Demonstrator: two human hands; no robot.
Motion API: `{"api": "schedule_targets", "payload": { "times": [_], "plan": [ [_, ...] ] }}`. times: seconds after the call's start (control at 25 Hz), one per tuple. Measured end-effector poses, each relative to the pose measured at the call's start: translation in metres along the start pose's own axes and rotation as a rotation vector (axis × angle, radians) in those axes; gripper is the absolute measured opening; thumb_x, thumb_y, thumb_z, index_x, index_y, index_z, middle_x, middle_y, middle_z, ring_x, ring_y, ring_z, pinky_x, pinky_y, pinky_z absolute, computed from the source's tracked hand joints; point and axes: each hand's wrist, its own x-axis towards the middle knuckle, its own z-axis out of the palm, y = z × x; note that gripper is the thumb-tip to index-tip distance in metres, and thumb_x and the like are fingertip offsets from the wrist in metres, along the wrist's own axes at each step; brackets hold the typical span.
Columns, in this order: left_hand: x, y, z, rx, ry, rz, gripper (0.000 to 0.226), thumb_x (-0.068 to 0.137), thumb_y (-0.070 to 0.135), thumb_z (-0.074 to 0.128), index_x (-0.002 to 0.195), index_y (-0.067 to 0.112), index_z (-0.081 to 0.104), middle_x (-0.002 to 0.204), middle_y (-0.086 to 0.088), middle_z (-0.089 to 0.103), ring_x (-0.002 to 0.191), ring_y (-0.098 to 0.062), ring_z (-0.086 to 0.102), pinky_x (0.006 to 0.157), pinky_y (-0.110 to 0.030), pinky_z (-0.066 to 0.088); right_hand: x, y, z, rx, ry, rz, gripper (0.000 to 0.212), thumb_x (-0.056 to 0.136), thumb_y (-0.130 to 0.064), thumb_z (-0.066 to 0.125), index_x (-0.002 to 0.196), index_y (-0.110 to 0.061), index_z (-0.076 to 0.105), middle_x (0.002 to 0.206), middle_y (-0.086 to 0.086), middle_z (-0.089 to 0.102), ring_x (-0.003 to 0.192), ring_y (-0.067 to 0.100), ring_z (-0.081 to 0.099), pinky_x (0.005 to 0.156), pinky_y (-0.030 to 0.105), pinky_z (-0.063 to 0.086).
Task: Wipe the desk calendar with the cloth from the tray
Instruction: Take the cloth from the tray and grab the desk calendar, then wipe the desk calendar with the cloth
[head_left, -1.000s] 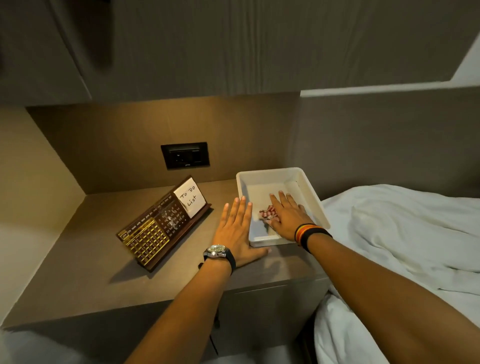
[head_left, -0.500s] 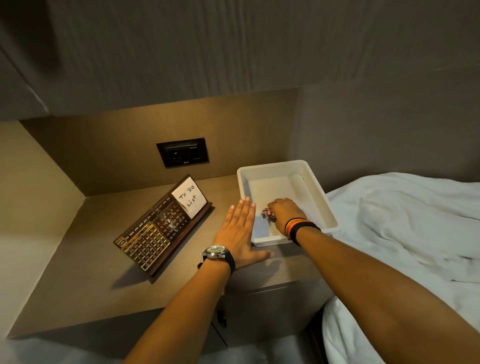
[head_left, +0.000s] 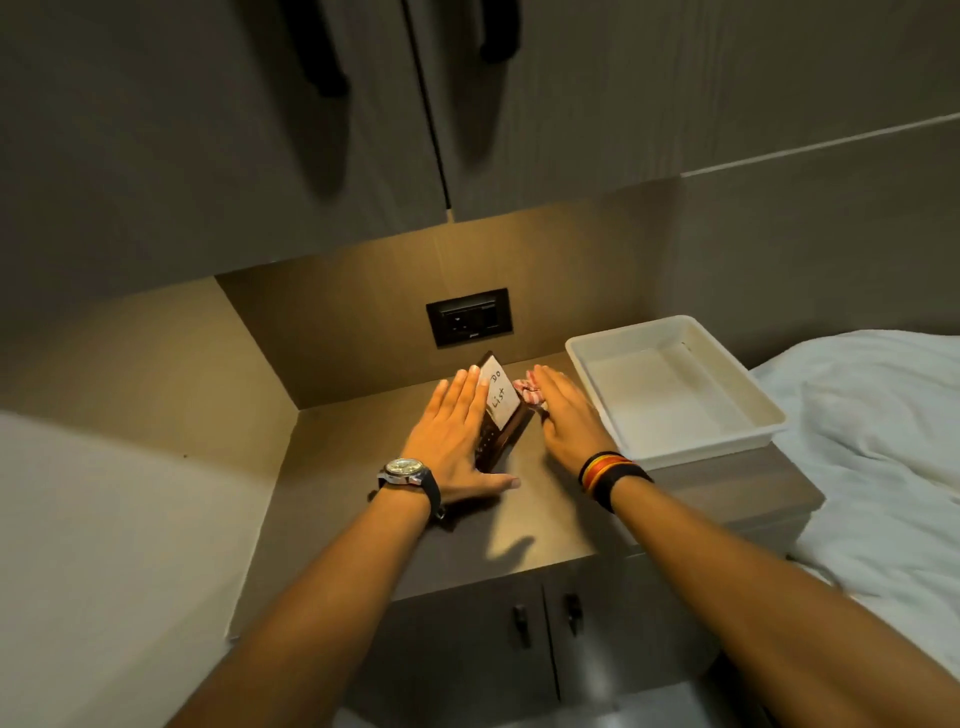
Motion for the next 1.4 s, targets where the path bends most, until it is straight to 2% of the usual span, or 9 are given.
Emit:
{"api": "schedule_targets", "payload": {
  "times": [0.2, 0.32, 0.44, 0.64, 0.84, 0.96, 1.2, 1.28, 1.4],
  "plan": [
    [-0.022, -0.061, -0.001, 0.006, -0.090, 0.052, 0.157, 0.050, 0.110, 0.038, 0.160, 0.013, -0.017, 0.166, -0.008, -0.028, 0.155, -0.024, -0.024, 0.126, -0.042, -0.014, -0.012, -0.052, 0.058, 0.174, 0.092, 0.103, 0.070, 0.097, 0.003, 0.050, 0.161, -0.014, 0.027, 0.166, 0.010, 0.031, 0.155, 0.025, 0.026, 0.126, 0.042, 0.025],
    [-0.020, -0.083, -0.004, -0.040, -0.180, 0.108, 0.162, 0.043, 0.109, 0.046, 0.158, 0.018, -0.023, 0.163, -0.003, -0.035, 0.151, -0.019, -0.030, 0.123, -0.038, -0.018, -0.015, -0.072, 0.084, 0.263, 0.152, 0.195, 0.071, 0.097, 0.005, 0.050, 0.161, -0.016, 0.027, 0.165, 0.008, 0.032, 0.154, 0.023, 0.028, 0.124, 0.040, 0.027],
    [-0.019, -0.092, -0.002, -0.133, -0.251, 0.131, 0.163, 0.041, 0.105, 0.058, 0.158, 0.025, -0.023, 0.166, 0.000, -0.031, 0.151, -0.016, -0.029, 0.122, -0.036, -0.014, -0.019, -0.078, 0.105, 0.262, 0.165, 0.201, 0.070, 0.097, 0.003, 0.050, 0.161, -0.017, 0.028, 0.166, 0.006, 0.030, 0.156, 0.023, 0.024, 0.126, 0.043, 0.025],
    [-0.018, -0.097, 0.006, -0.186, -0.221, 0.196, 0.166, 0.040, 0.097, 0.070, 0.158, 0.026, -0.023, 0.163, 0.003, -0.032, 0.149, -0.014, -0.030, 0.116, -0.033, -0.019, -0.022, -0.073, 0.129, 0.258, 0.135, 0.173, 0.076, 0.096, 0.002, 0.051, 0.163, -0.024, 0.024, 0.168, 0.000, 0.025, 0.158, 0.017, 0.014, 0.126, 0.042, 0.020],
    [-0.018, -0.093, 0.012, -0.234, -0.164, 0.208, 0.158, 0.053, 0.077, 0.083, 0.161, 0.016, -0.015, 0.170, -0.007, -0.016, 0.153, -0.017, -0.020, 0.125, -0.034, -0.004, -0.020, -0.063, 0.128, 0.240, 0.157, 0.185, 0.074, 0.095, -0.001, 0.056, 0.158, -0.030, 0.031, 0.163, -0.003, 0.034, 0.153, 0.017, 0.028, 0.122, 0.040, 0.030],
    [-0.018, -0.088, 0.012, -0.262, -0.167, 0.191, 0.156, 0.056, 0.072, 0.086, 0.161, 0.014, -0.014, 0.171, -0.008, -0.014, 0.154, -0.017, -0.019, 0.124, -0.031, -0.003, -0.017, -0.065, 0.129, 0.257, 0.201, 0.235, 0.070, 0.094, -0.001, 0.056, 0.154, -0.032, 0.035, 0.159, -0.004, 0.038, 0.148, 0.015, 0.036, 0.117, 0.041, 0.039],
    [-0.016, -0.083, 0.010, -0.282, -0.157, 0.168, 0.156, 0.056, 0.068, 0.089, 0.161, 0.014, -0.013, 0.171, -0.008, -0.013, 0.152, -0.015, -0.020, 0.124, -0.032, -0.003, -0.011, -0.059, 0.124, 0.321, 0.204, 0.250, 0.066, 0.095, 0.001, 0.053, 0.152, -0.028, 0.039, 0.156, -0.002, 0.043, 0.145, 0.017, 0.041, 0.116, 0.045, 0.044],
    [-0.015, -0.080, 0.010, -0.290, -0.172, 0.153, 0.156, 0.056, 0.069, 0.089, 0.161, 0.014, -0.013, 0.171, -0.008, -0.013, 0.152, -0.016, -0.020, 0.124, -0.033, -0.003, -0.009, -0.063, 0.123, 0.376, 0.226, 0.275, 0.065, 0.094, 0.002, 0.051, 0.153, -0.026, 0.040, 0.156, -0.001, 0.044, 0.145, 0.016, 0.041, 0.117, 0.044, 0.042],
    [-0.014, -0.081, 0.010, -0.300, -0.185, 0.138, 0.159, 0.053, 0.072, 0.088, 0.161, 0.015, -0.014, 0.170, -0.007, -0.015, 0.152, -0.015, -0.023, 0.124, -0.032, -0.006, -0.029, -0.059, 0.128, 0.365, 0.155, 0.144, 0.071, 0.092, 0.003, 0.052, 0.154, -0.030, 0.039, 0.158, -0.003, 0.041, 0.150, 0.013, 0.032, 0.122, 0.038, 0.032]
  ]
}}
